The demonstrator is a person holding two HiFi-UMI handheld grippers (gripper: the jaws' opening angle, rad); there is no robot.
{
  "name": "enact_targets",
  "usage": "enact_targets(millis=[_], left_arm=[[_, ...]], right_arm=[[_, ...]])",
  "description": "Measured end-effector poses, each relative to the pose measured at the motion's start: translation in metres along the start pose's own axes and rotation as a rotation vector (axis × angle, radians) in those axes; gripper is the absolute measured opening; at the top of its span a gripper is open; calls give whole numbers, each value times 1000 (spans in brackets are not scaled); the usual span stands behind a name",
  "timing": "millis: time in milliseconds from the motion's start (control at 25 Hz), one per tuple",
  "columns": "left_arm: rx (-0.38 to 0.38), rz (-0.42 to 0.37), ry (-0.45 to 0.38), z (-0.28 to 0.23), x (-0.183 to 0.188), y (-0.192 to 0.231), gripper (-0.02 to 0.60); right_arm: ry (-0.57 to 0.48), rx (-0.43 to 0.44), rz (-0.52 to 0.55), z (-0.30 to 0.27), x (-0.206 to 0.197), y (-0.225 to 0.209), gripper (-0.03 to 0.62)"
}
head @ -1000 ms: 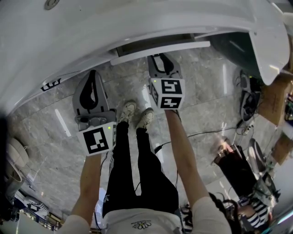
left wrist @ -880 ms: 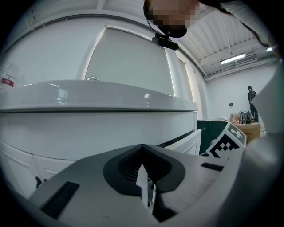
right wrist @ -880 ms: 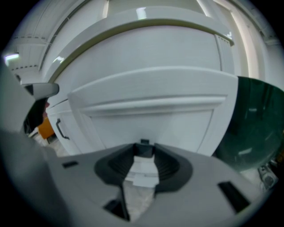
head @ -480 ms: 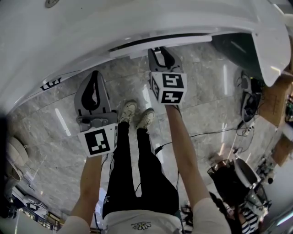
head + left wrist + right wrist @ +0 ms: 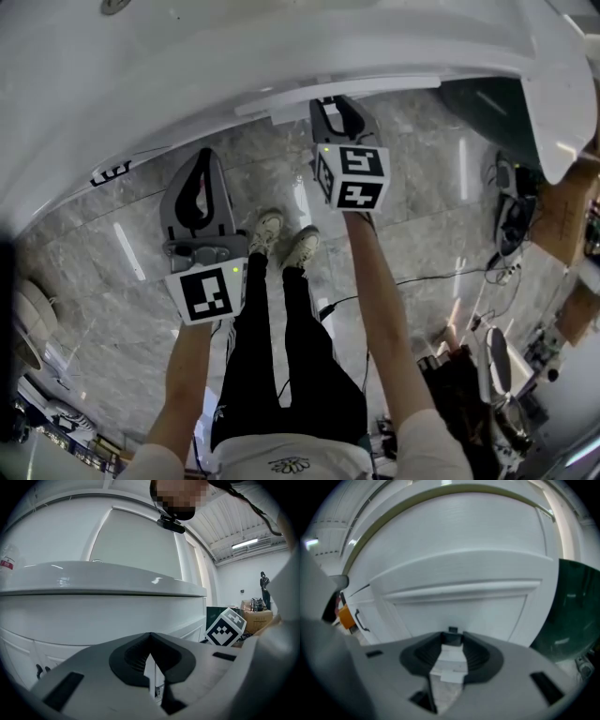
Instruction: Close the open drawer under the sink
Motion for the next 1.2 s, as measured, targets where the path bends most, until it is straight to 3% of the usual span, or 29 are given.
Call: enact_targets(millis=[1000, 1200], left_arm=[[-34, 10, 7, 10, -2, -4, 15], [-37, 6, -6, 14, 8, 0, 15]], right_arm=[[-11, -10, 12, -7, -1, 2, 160], [-16, -17, -50, -1, -3, 6, 187]])
Point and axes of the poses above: the fingertips, and each gripper's own axes: z backward along the fingers, y to its left, x out of its top, the point moved 2 cm from there along z, backward along the fingers, and after that the axes turned 9 degrees about -y, right-handed, at the moved point
